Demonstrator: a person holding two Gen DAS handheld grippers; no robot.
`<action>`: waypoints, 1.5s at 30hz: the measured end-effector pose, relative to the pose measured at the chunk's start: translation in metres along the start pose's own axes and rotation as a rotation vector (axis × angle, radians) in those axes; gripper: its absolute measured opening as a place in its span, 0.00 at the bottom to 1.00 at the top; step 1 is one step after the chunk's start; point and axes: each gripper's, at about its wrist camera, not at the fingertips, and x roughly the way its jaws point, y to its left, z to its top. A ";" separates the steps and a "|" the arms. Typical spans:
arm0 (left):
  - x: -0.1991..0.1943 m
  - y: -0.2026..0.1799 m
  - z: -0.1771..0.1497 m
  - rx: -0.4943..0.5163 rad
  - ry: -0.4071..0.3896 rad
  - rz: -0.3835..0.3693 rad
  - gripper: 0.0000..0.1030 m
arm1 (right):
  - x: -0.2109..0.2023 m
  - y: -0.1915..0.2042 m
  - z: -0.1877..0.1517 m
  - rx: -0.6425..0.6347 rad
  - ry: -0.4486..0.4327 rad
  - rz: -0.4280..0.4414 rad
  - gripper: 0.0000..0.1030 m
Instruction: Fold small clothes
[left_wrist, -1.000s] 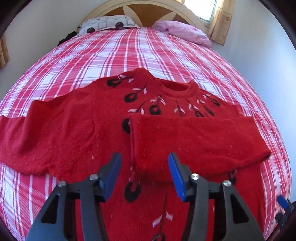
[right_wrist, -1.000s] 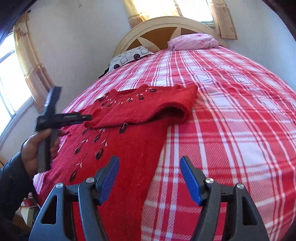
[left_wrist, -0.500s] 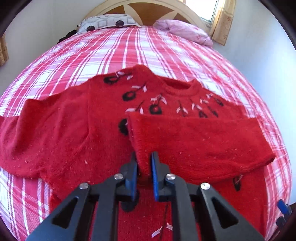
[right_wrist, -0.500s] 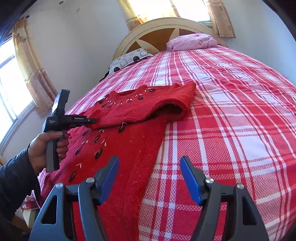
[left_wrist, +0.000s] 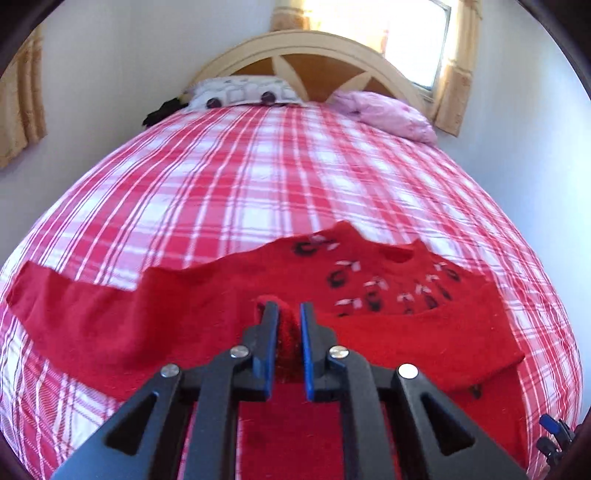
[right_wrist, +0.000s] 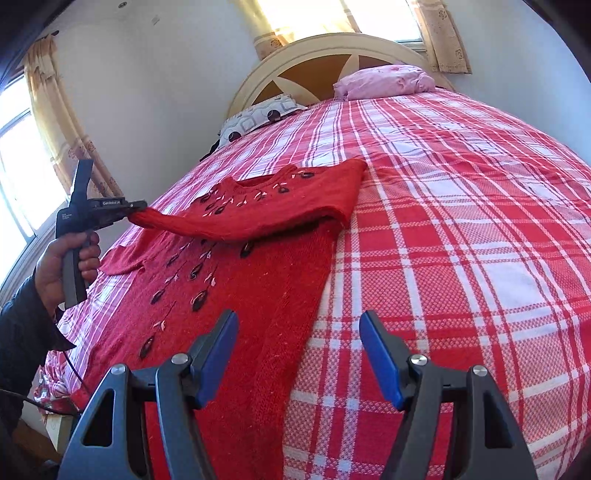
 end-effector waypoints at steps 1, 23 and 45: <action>0.001 0.004 -0.003 0.001 0.002 0.006 0.12 | 0.001 0.001 -0.001 0.000 0.003 0.002 0.66; 0.002 0.027 -0.030 0.106 -0.115 0.140 0.76 | 0.014 0.009 -0.014 -0.044 0.033 -0.018 0.67; -0.021 0.135 -0.052 0.039 -0.061 0.353 1.00 | 0.002 0.013 -0.010 -0.100 -0.026 -0.059 0.68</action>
